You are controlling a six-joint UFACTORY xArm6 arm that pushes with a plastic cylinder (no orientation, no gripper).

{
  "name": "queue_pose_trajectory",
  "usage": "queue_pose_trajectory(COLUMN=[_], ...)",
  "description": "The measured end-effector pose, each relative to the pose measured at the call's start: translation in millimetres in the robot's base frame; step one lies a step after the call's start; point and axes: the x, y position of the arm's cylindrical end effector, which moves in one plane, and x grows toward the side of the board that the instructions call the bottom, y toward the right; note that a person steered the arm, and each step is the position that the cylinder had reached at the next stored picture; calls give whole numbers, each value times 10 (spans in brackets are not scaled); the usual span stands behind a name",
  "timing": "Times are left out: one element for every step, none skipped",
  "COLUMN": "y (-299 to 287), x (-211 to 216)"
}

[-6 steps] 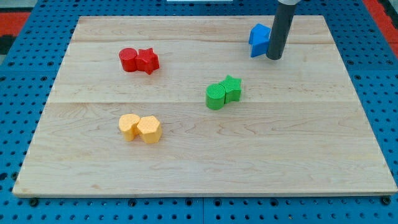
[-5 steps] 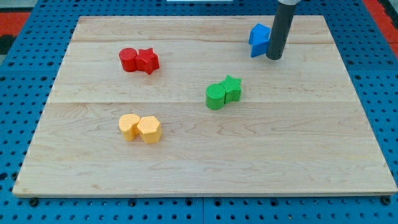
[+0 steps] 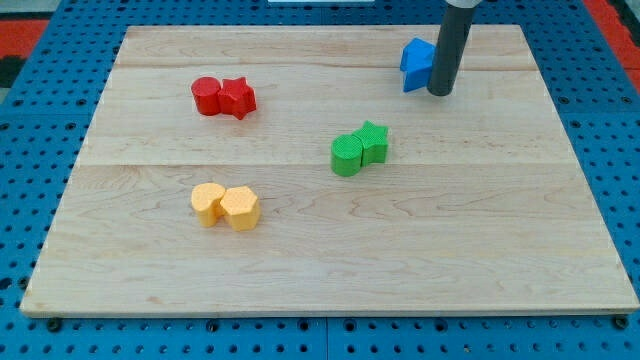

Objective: Move the blue triangle to the left of the blue cube

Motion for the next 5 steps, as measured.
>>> queue_pose_trajectory(y=[0,-10,-10,-85,-431], x=[-2,-73,-204,-226,-238])
